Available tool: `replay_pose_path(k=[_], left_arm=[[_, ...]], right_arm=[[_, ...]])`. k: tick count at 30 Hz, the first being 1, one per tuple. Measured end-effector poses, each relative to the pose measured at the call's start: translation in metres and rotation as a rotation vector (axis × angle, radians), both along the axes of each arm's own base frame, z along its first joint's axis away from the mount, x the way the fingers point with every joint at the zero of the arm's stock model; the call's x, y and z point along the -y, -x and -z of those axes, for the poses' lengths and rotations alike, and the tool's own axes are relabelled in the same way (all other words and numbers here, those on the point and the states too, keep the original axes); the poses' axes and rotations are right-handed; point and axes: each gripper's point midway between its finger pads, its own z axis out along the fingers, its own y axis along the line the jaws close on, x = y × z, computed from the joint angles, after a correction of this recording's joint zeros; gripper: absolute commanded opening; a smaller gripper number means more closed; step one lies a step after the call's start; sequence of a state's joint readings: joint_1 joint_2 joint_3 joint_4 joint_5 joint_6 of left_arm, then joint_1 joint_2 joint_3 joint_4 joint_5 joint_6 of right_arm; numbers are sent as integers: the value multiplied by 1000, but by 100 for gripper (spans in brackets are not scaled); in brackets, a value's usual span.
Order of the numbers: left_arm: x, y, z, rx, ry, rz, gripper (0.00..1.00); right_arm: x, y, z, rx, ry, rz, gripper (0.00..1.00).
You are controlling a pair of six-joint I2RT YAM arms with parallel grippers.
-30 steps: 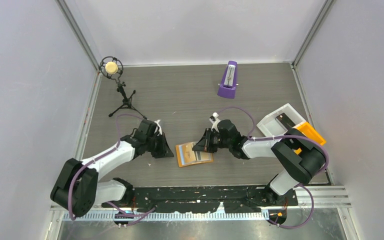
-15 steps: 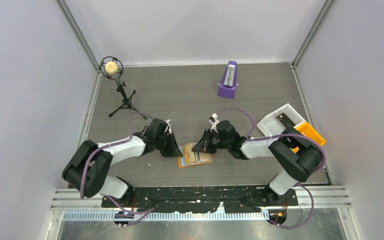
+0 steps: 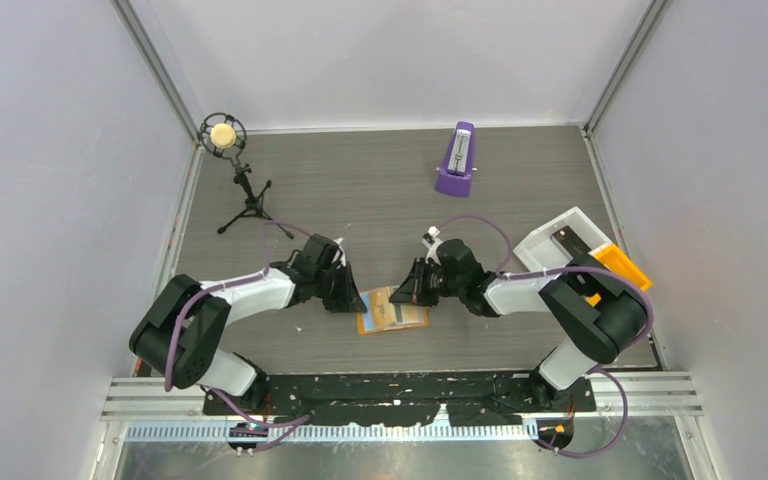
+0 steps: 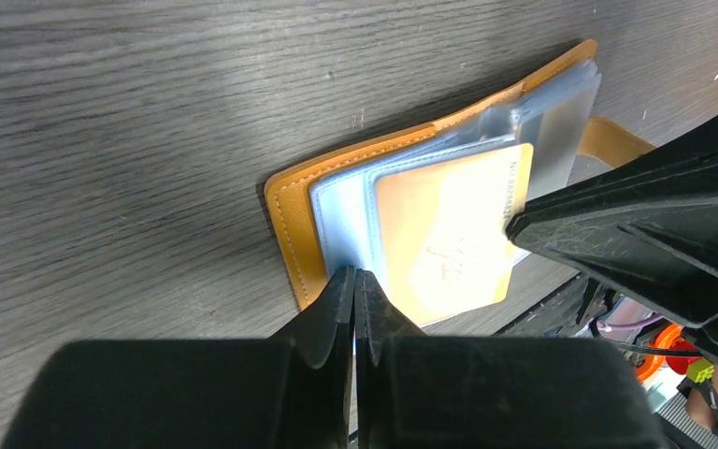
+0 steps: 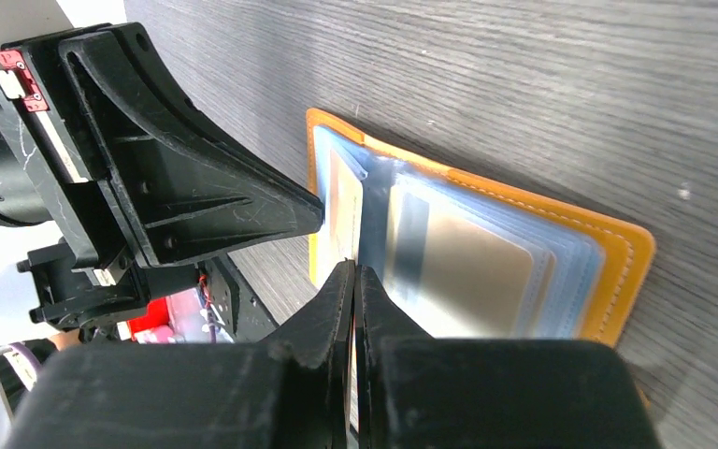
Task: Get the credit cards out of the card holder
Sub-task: Remove the credit card from the card holder.
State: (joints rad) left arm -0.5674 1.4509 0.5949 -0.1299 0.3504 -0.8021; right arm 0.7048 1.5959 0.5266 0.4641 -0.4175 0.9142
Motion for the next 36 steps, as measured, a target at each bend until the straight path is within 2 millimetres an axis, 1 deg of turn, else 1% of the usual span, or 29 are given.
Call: replay_pose_path(k=[3, 6, 10, 15, 20, 22, 25, 28, 31, 33, 36], left_arm=[[-1, -1, 0, 2, -9, -1, 1], [-1, -1, 0, 4, -11, 0, 1], [-1, -1, 0, 5, -11, 0, 2], [-1, -1, 0, 5, -12, 0, 3], [-4, 0, -1, 13, -22, 6, 12], [-6, 2, -4, 16, -29, 8, 19], [-9, 5, -13, 32, -27, 11, 32], [-8, 6, -23, 47, -15, 27, 41], [-2, 3, -42, 79, 21, 53, 50], [3, 0, -56, 112, 48, 73, 53], [8, -2, -80, 177, 95, 111, 56]], right_arm=[[6, -3, -1, 1, 6, 6, 5], [12, -6, -6, 14, 5, 11, 5], [14, -6, -11, 30, -5, 0, 5], [16, -2, -10, 21, -10, -11, 5], [26, -3, -19, 37, -5, 4, 5], [33, -7, -25, 58, -2, 13, 5], [41, -9, -33, 84, 5, 18, 5], [47, -9, -35, 94, 12, 7, 5], [50, -4, -38, 94, 15, -27, 5], [50, 0, -42, 95, 12, -60, 5], [45, 4, -59, 121, -17, -117, 5]])
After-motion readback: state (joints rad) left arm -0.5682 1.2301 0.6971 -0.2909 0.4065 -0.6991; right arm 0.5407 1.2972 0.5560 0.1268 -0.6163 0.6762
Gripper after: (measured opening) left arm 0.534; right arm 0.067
